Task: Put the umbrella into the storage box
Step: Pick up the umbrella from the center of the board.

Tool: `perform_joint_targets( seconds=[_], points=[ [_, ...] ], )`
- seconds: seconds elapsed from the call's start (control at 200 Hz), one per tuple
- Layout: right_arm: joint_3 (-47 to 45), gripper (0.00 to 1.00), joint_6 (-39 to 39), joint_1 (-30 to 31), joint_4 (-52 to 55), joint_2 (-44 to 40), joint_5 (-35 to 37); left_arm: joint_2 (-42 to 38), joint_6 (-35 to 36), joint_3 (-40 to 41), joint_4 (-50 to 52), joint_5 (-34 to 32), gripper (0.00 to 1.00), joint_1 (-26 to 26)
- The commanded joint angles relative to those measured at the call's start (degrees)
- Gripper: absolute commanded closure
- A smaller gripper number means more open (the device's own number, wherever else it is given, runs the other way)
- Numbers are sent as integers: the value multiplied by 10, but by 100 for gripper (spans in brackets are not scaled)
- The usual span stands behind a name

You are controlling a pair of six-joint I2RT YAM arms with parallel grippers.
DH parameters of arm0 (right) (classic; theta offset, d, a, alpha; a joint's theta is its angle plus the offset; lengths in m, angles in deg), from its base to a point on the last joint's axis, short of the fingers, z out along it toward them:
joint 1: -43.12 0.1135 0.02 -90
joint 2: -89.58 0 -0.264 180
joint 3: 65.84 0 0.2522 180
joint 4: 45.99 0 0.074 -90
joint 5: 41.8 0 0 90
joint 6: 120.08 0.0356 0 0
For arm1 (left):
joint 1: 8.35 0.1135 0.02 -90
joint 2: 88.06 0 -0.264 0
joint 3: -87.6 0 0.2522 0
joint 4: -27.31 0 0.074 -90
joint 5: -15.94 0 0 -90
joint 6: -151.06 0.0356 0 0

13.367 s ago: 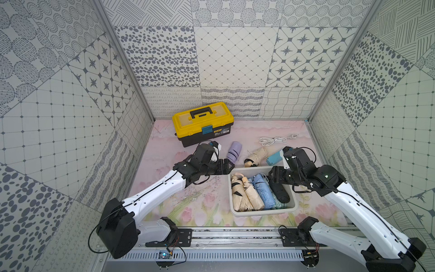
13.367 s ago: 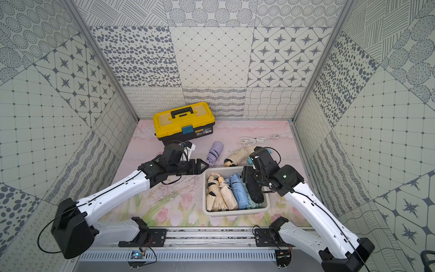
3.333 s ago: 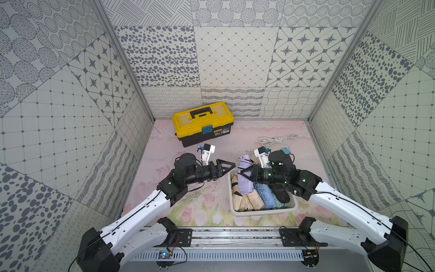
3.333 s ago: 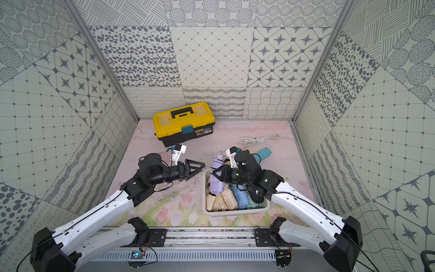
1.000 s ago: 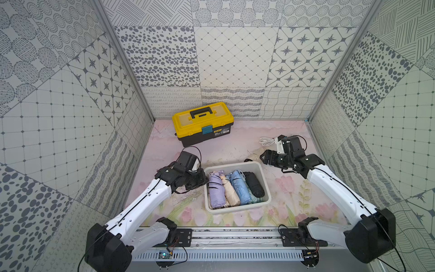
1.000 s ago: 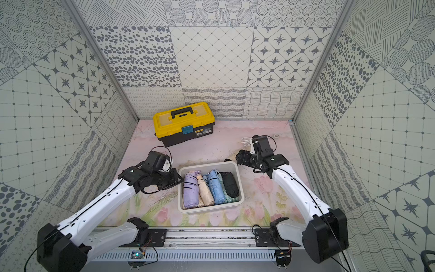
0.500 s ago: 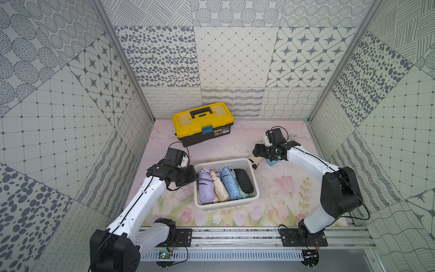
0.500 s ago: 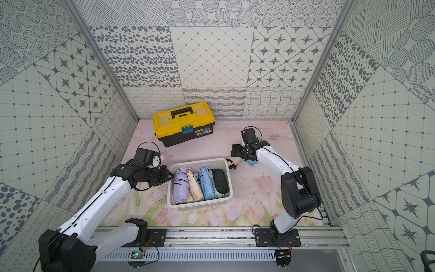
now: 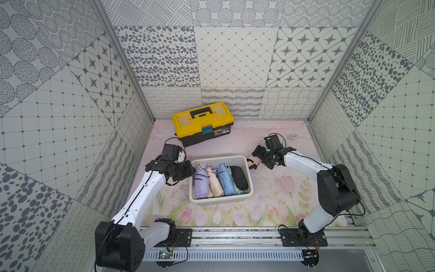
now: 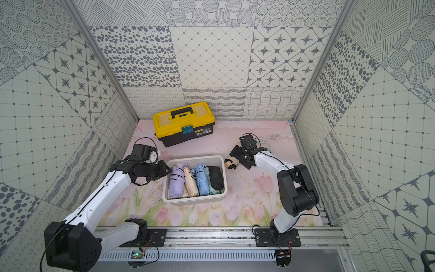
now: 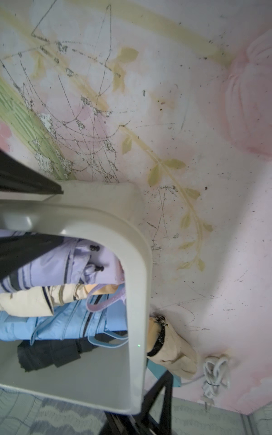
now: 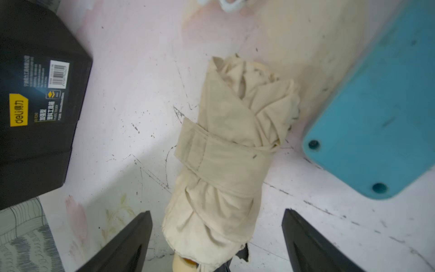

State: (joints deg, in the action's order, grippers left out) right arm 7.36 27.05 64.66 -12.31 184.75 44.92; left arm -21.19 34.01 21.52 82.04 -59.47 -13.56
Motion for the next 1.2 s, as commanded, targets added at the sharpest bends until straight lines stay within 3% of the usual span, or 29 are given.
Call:
perform_joint_targets(
  seconds=[0.0, 0.15, 0.535, 0.791, 0.976, 1.196],
  points=[
    [-8, 8, 103, 2, -79, 7, 10, 0, -1, -12, -46, -33, 30, 6],
    [3, 12, 120, 2, -81, 35, 18, -13, -3, -35, -16, -43, 19, 6],
    [15, 23, 152, 0, -75, 85, 19, -47, -31, -75, -59, -13, 16, 6],
    [22, 43, 158, 1, -96, 107, 3, -59, -41, -88, -93, 17, 18, 2],
    [19, 58, 164, -1, -103, 80, -7, -70, -45, -88, -122, 29, 18, -11],
    [0, 64, 174, -10, -93, -19, 5, -103, -17, -55, -247, -8, 20, -72]
  ],
)
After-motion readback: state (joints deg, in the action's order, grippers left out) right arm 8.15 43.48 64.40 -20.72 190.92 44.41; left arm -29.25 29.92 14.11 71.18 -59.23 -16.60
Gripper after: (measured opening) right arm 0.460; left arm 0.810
